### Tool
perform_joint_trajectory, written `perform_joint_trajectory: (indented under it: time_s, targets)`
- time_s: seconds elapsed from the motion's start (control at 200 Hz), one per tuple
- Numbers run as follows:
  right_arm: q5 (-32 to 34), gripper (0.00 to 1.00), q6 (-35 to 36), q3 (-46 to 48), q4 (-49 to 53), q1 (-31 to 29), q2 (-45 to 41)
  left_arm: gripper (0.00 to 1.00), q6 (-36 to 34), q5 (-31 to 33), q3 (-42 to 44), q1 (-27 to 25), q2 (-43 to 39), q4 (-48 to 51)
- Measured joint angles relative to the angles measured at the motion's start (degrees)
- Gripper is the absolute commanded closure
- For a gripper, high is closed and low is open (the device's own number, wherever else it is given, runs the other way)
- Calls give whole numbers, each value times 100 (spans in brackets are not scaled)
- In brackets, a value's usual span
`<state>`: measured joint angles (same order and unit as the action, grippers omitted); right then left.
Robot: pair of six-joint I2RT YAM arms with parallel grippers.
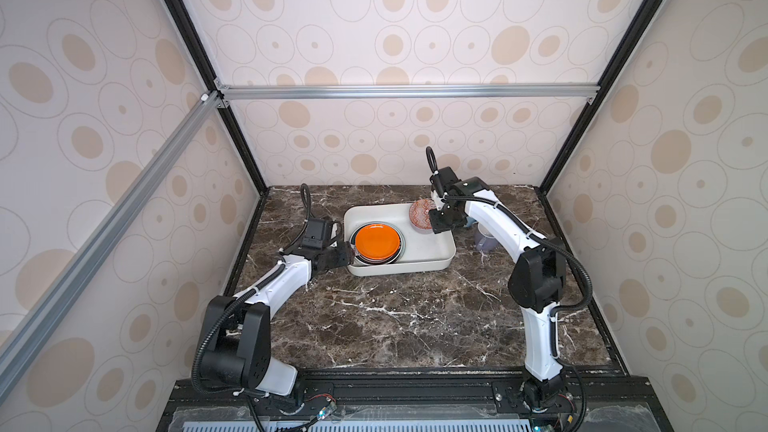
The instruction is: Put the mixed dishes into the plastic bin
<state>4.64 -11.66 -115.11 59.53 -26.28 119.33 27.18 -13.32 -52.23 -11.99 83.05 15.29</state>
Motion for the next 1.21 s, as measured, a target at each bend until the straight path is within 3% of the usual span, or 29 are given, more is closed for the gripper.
perform_joint_trajectory:
  time_s: [0.27,0.635,0.99,1.205]
  targets:
    - [297,30,-197,1495,-142,74,-1014,27,-15,-216,63,-35,-186,-26]
    - [387,28,-304,2962,-531,496,-2717,24,-142,-131,-1064,-280,177,170]
    - [-385,39,-310,2199,-553,520,-1377,26,-269,706,-2905,-249,2485,1008]
    - [-782,41,-699,1274,-289,520,-636,27,-264,857,-3875,-94,2800,1814]
